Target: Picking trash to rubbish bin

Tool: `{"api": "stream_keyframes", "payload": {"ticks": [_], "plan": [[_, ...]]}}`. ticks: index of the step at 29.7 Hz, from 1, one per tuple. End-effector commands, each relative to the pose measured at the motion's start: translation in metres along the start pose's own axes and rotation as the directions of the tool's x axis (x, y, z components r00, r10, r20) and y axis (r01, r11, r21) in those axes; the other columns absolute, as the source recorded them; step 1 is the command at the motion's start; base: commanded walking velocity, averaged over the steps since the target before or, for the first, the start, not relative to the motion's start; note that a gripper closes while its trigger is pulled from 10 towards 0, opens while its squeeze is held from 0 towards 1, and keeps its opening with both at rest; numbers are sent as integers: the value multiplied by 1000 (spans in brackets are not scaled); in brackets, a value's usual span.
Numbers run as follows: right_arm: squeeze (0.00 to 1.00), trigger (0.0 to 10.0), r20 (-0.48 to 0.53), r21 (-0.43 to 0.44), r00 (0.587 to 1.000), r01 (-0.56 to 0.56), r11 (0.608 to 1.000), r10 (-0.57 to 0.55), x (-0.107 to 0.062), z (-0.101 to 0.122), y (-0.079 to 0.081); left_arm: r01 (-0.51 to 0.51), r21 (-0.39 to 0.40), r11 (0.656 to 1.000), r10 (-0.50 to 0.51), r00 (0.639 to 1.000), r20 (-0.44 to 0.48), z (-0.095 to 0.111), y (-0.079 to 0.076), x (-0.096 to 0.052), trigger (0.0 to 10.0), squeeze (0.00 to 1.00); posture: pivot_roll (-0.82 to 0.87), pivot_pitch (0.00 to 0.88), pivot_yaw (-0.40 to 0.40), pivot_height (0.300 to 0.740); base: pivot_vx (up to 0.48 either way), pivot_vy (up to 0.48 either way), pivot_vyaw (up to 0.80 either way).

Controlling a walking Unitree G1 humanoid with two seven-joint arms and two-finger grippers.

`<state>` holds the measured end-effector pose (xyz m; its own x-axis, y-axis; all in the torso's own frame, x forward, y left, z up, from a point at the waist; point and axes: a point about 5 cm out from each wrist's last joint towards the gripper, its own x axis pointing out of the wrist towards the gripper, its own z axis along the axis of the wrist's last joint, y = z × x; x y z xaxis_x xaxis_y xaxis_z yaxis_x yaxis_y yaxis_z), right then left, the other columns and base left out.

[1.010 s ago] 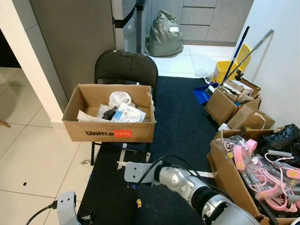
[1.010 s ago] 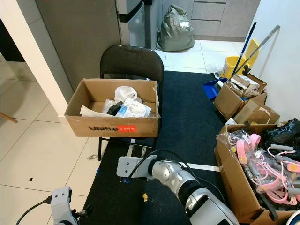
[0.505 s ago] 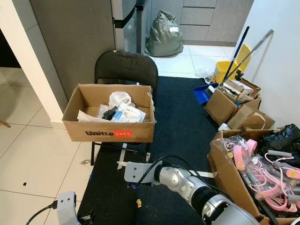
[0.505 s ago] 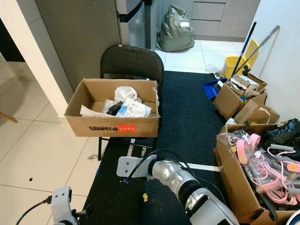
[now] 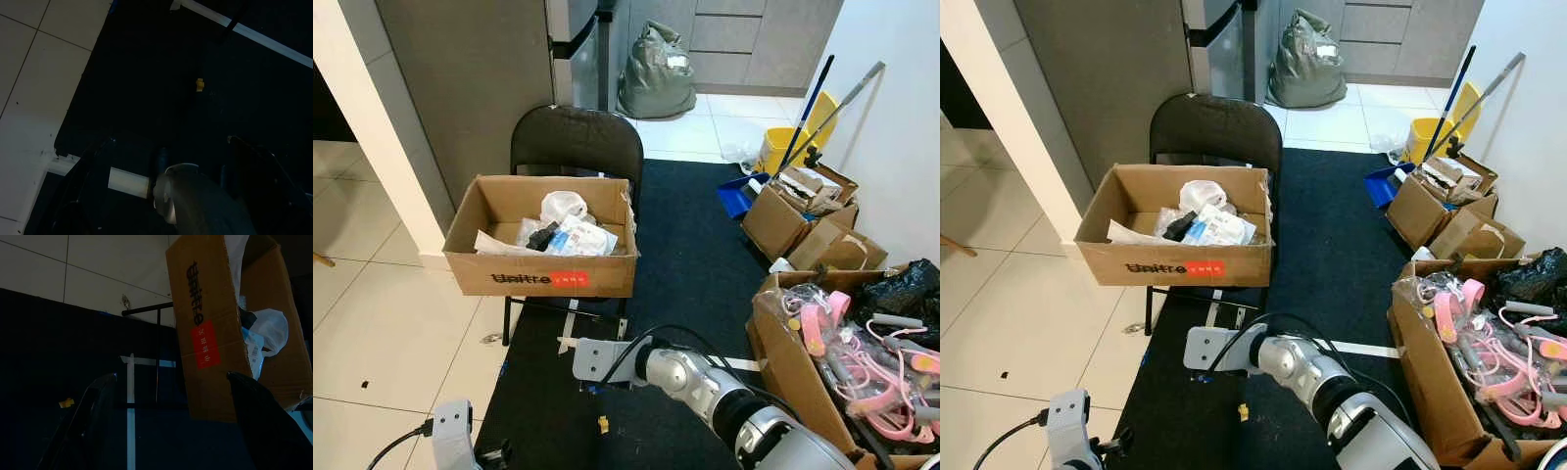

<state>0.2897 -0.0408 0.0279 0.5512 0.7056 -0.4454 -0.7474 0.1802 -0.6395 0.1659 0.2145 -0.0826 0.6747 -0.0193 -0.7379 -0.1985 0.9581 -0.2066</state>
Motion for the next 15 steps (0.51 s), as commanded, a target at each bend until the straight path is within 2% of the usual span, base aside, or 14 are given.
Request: {"api": "stream_keyframes", "payload": {"ticks": [1, 15], "plan": [[0, 10000, 14, 4, 1000, 2, 1000, -2, 0, 2, -1, 0, 0, 1000, 0, 999, -32, -8, 0, -2, 10000, 0, 55, 19, 21, 740, 0, 0, 0], [0, 10000, 12, 3, 1000, 2, 1000, -3, 0, 1, -2, -1, -3, 1000, 1, 999, -32, -8, 0, -2, 10000, 0, 52, 19, 20, 740, 0, 0, 0]]}}
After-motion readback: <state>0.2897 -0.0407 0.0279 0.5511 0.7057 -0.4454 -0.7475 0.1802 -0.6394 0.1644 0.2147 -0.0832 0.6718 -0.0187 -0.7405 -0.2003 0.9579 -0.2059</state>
